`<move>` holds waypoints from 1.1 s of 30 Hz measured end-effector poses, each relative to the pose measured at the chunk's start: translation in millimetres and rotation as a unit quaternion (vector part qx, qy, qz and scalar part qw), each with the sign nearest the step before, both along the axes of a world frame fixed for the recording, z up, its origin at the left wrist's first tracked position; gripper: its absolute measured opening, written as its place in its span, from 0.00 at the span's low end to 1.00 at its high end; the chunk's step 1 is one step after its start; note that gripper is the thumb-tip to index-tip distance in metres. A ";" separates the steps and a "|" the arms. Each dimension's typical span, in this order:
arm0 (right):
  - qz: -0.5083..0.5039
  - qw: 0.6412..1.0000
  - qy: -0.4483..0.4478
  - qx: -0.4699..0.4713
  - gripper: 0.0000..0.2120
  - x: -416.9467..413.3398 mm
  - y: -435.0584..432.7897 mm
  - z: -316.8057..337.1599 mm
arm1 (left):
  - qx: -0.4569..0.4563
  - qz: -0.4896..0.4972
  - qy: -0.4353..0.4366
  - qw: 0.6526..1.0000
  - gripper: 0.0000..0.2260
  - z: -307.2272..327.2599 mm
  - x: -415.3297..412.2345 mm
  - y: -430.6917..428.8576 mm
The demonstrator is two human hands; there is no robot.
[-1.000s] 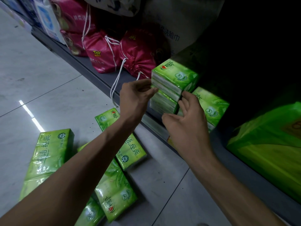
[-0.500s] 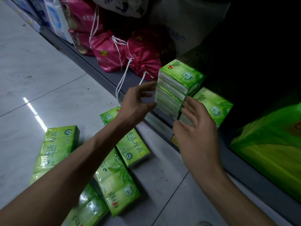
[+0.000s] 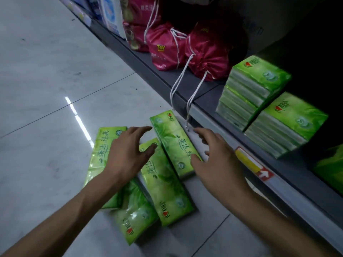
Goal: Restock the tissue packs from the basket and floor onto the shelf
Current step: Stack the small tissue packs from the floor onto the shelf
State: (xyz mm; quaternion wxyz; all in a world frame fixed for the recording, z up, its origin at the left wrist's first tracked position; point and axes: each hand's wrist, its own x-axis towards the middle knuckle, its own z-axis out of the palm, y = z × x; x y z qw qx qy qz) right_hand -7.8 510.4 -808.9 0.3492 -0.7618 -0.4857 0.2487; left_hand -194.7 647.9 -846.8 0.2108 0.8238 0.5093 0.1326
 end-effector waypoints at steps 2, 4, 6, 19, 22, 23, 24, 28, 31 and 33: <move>0.054 0.997 -0.039 -0.040 0.29 -15.0 8.8 -10.2 | 0.004 0.049 0.086 0.995 0.30 -10.0 -29.2 -2.0; 0.115 0.986 -0.078 -0.087 0.30 -33.2 19.4 -17.8 | -0.018 0.099 0.149 0.984 0.37 -19.6 -51.8 -4.1; 0.167 0.972 -0.111 -0.120 0.31 -49.3 30.1 -25.9 | -0.055 0.151 0.174 0.972 0.43 -28.8 -66.5 -6.7; 0.265 0.931 -0.194 -0.160 0.32 -85.0 75.8 -48.9 | -0.124 0.255 0.127 0.951 0.52 -62.0 -81.7 -13.8; 0.250 0.944 -0.153 -0.152 0.29 -86.6 76.7 -46.4 | -0.112 0.265 0.092 0.953 0.56 -58.2 -87.7 -15.5; 0.236 0.953 -0.126 -0.145 0.28 -87.0 76.1 -44.7 | -0.109 0.266 0.085 0.954 0.57 -54.8 -89.2 -16.8; 0.217 0.962 -0.095 -0.136 0.26 -86.6 75.6 -42.7 | -0.103 0.262 0.077 0.957 0.57 -51.4 -90.0 -18.7; 0.105 0.980 0.087 -0.146 0.24 -83.3 71.7 -35.2 | -0.094 0.222 0.018 0.970 0.48 -36.4 -85.7 -32.2; 0.060 0.957 0.224 -0.172 0.26 -85.4 60.1 -37.9 | -0.107 0.193 -0.031 0.975 0.39 -28.5 -76.0 -40.0; 0.014 0.938 0.308 -0.158 0.29 -89.3 52.0 -40.4 | -0.122 0.174 -0.073 0.974 0.35 -25.8 -66.9 -43.5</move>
